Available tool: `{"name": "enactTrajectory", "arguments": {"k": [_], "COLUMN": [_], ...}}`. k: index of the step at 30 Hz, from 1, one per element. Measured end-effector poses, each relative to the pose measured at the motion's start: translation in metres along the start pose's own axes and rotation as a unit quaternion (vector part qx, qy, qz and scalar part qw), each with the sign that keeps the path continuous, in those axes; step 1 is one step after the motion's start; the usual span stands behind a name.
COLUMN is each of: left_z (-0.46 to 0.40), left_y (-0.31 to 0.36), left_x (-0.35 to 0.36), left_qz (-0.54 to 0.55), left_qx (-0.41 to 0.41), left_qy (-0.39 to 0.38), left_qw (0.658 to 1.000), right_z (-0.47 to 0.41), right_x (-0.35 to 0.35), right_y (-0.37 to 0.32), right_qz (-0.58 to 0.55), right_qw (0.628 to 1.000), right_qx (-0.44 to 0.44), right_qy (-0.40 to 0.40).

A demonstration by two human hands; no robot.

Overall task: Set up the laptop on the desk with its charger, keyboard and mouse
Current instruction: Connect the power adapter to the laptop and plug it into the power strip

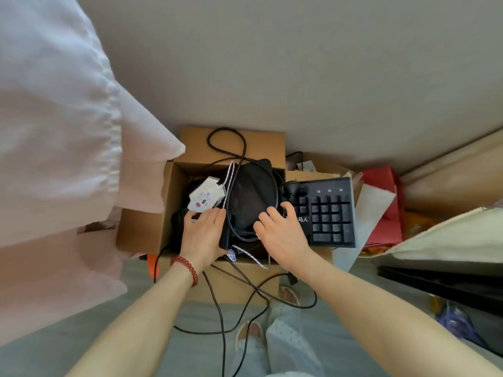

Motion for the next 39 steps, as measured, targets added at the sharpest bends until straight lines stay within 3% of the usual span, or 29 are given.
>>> {"name": "enactTrajectory", "arguments": {"k": [7, 12, 17, 23, 28, 31, 35, 39], "left_z": [0.028, 0.057, 0.087, 0.132, 0.180, 0.207, 0.260, 0.324], "left_y": [0.016, 0.056, 0.100, 0.180, 0.278, 0.333, 0.423, 0.508], "left_x": [-0.116, -0.195, -0.259, -0.329, -0.380, -0.404, -0.438, -0.470], "left_qz": [0.139, 0.226, 0.280, 0.303, 0.320, 0.324, 0.314, 0.321], "left_qx": [-0.056, -0.045, -0.002, 0.143, 0.264, 0.325, 0.414, 0.489], "left_qy": [0.145, 0.176, 0.197, 0.184, 0.191, 0.210, 0.235, 0.253], "left_qw": [0.978, 0.957, 0.940, 0.924, 0.889, 0.864, 0.821, 0.771], "right_z": [-0.003, 0.016, 0.052, 0.158, 0.295, 0.367, 0.486, 0.600], "right_x": [-0.106, -0.215, -0.303, -0.402, -0.495, -0.532, -0.573, -0.619], "right_y": [0.018, 0.031, 0.047, 0.053, 0.069, 0.068, 0.055, 0.021], "right_qz": [-0.043, -0.056, -0.046, -0.070, -0.011, 0.014, 0.020, 0.070], "right_qw": [0.984, 0.958, 0.953, 0.924, 0.827, 0.767, 0.646, 0.533], "right_qx": [0.008, 0.013, 0.077, 0.233, 0.418, 0.485, 0.595, 0.626], "right_qy": [0.173, 0.280, 0.291, 0.296, 0.376, 0.419, 0.479, 0.565]}}
Point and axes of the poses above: each hand's wrist, its own z-axis away from the middle knuckle, its own x-axis out of the palm, y = z × x, the point moved 10 cm from there along -z, towards the middle knuckle, and after that the axes turned 14 degrees about y, right-handed, at the moved point
